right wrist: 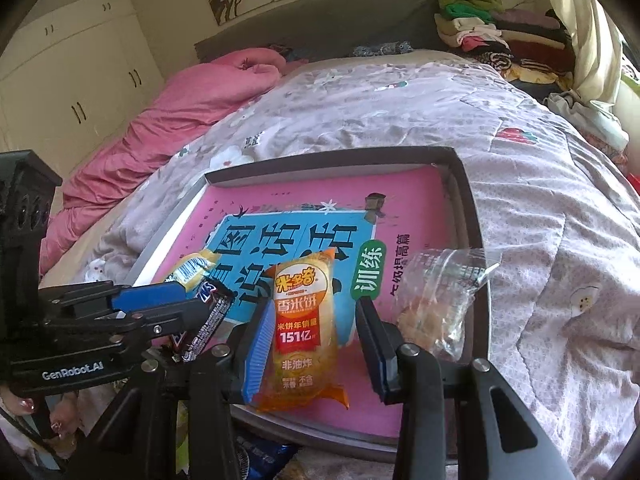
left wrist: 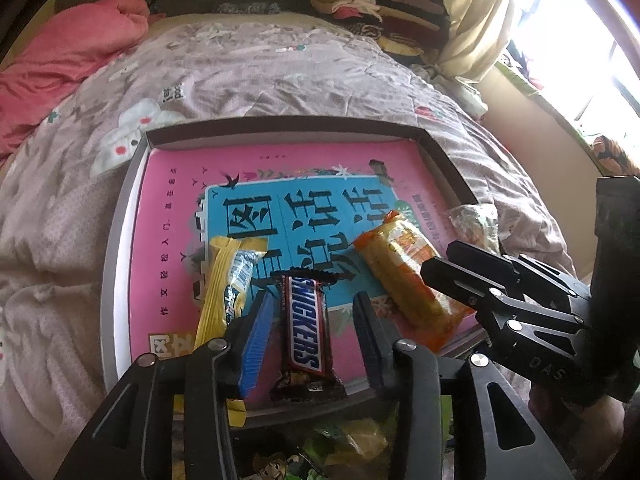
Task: Organize snacks
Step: 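Open the right tool to release the cracker bag while the left tool releases the Snickers bar, then withdraw both open tools from the tray toward the snack pile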
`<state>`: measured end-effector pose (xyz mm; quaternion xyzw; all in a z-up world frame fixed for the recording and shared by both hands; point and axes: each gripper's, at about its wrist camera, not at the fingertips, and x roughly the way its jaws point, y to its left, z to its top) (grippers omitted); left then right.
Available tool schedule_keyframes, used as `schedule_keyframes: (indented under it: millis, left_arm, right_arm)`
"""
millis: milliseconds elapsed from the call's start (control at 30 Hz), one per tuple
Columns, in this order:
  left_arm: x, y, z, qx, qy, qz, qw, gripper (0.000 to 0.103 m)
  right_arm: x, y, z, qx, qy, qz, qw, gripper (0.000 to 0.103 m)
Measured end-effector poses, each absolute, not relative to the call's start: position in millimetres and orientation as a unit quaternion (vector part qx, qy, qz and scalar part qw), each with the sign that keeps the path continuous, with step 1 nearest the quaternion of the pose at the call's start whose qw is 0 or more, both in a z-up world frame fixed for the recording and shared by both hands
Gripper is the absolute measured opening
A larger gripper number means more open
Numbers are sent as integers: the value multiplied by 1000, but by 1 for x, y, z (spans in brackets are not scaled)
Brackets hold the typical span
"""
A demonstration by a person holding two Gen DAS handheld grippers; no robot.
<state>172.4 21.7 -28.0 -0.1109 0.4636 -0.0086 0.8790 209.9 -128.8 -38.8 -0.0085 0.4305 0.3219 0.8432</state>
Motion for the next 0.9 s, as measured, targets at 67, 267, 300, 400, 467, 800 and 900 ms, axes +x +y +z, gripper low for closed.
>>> schedule_keyframes:
  millis: [67, 267, 300, 400, 467, 800, 900]
  left_arm:
    - [171, 21, -24, -111, 461, -9, 881, 44]
    - [166, 23, -16, -114, 453, -5, 884, 53]
    - [166, 23, -15, -115, 452, -5, 885, 54]
    - [161, 25, -10, -114, 447, -3, 887, 56]
    - [159, 27, -7, -116, 446, -2, 888, 59]
    - [142, 37, 9, -132, 426, 0, 895, 66]
    - [137, 38, 10, -131, 426, 0, 895, 67]
  right_arm:
    - [211, -131, -37, 1, 431, 324, 842, 42]
    - [212, -138, -32, 21, 429, 325, 843, 47]
    - [212, -138, -31, 23, 428, 326, 843, 48]
    - [210, -140, -28, 28, 424, 329, 844, 50]
    - [209, -140, -24, 28, 420, 331, 844, 50]
    - [201, -143, -12, 33, 408, 339, 847, 55]
    - [199, -144, -10, 34, 406, 341, 848, 55]
